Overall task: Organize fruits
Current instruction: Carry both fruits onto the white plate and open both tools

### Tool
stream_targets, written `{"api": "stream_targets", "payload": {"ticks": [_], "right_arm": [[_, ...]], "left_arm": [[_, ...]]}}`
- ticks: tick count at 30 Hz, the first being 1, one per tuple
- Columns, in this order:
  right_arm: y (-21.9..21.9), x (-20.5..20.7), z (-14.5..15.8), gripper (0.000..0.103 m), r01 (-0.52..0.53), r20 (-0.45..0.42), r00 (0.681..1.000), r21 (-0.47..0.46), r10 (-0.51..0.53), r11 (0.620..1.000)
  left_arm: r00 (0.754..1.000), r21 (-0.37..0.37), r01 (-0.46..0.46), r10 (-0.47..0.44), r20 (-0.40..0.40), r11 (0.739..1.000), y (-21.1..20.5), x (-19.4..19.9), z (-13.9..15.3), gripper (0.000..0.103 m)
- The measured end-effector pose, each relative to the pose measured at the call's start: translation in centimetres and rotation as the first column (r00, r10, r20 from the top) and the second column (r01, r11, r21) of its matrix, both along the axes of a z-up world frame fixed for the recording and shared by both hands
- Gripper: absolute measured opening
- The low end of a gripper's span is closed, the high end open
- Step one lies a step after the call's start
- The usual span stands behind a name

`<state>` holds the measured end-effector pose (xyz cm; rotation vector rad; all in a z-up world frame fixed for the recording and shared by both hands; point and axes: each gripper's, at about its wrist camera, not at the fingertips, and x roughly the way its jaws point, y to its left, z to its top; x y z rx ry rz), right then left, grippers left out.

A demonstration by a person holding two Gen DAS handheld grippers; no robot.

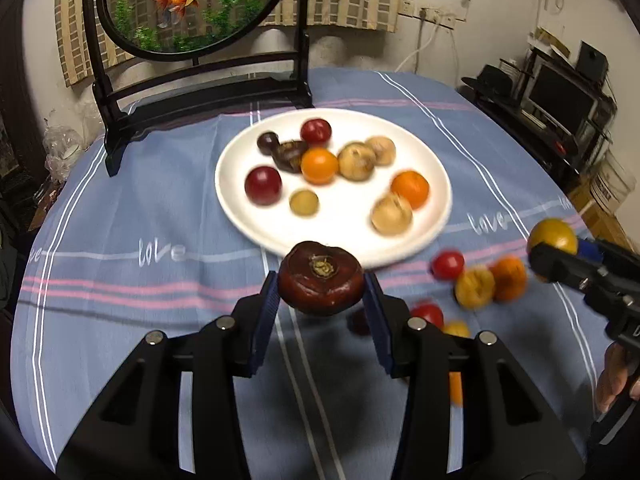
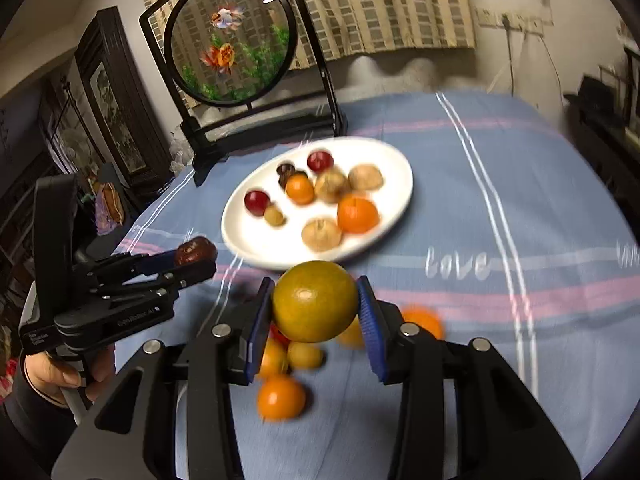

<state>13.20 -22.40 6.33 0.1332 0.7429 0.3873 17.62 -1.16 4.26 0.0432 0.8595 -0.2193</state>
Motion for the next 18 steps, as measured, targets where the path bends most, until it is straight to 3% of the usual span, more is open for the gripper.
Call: {"api": "stream_targets", "payload": {"ticks": [6, 11, 18], "right_arm": [[1.6, 6.8, 1.1, 0.042, -0.006, -0.004, 1.000, -0.060, 0.006, 0.998], [3.2, 11.3, -0.4, 0.042, -0.002, -0.043, 0.999, -0.071, -0.001, 0.997], [5.1, 15.0, -2.9, 0.043, -0.007, -0.124, 0.992, -0.062, -0.001, 0.998]], "left_arm": [[1.000, 0.003, -0.029, 0.029, -0.004, 1.000, -0.2, 5.0, 0.0, 0.043], [0.999, 0.007, -0.046, 0.046, -0.025, 0.999, -0.4, 8.5, -1.0, 0.043], [0.997, 0.008, -0.070, 0.071, -0.035, 0.997, -0.5, 10.4, -2.3, 0.046]]}}
